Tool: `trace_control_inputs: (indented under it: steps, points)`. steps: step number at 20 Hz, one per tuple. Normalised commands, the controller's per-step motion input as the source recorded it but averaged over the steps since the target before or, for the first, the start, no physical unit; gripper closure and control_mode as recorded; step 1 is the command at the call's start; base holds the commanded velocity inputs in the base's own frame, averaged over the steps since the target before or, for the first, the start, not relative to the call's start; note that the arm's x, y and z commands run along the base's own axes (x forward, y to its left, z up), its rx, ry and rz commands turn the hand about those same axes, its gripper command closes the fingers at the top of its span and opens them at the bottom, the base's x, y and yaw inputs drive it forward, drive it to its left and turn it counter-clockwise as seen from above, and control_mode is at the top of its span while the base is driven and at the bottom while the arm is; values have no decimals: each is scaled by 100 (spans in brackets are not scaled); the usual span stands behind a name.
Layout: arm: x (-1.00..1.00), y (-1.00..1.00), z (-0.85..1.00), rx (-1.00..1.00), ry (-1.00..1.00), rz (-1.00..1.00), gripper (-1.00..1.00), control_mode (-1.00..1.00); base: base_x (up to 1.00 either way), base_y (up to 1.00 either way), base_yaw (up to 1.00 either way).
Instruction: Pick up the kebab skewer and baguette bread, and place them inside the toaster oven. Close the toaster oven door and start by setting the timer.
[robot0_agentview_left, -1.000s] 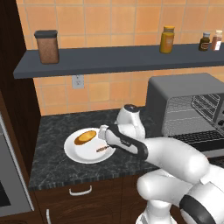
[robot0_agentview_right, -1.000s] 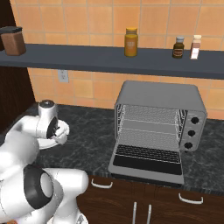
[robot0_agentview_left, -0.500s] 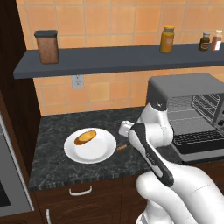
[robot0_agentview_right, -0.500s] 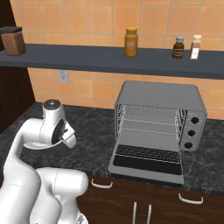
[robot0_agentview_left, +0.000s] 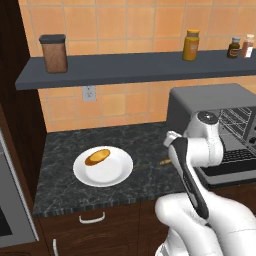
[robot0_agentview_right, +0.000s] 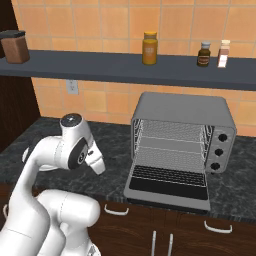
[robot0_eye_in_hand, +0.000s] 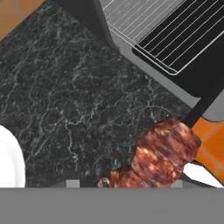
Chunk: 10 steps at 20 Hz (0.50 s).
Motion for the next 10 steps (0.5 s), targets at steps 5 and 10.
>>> trace_control_inputs:
  steps: [5,10]
  points:
    - [0,-100,41,-1,5,-16,100,-100,0,0,0]
    - [22,-100,4,0,6,-10,100,-100,0,0,0]
